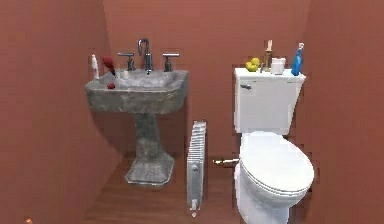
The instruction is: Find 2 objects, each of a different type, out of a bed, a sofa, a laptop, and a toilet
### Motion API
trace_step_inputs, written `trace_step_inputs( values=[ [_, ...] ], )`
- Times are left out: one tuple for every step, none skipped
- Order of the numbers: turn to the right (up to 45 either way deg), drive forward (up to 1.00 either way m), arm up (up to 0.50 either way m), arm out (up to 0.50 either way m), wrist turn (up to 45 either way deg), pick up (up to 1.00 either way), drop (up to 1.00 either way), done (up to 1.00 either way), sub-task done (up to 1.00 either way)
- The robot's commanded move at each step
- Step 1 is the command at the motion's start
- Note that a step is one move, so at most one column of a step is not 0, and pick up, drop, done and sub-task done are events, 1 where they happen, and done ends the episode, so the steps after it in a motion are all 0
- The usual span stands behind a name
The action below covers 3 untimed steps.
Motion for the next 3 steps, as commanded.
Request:
trace_step_inputs(
  values=[
    [12.0, 0.0, 0.0, 0.0, 0.0, 0.0, 0.0, 0.0, 0.0],
    [0.0, 0.3, 0.0, 0.0, 0.0, 0.0, 0.0, 0.0, 0.0],
    [12.0, 0.0, 0.0, 0.0, 0.0, 0.0, 0.0, 0.0, 0.0]
  ],
)
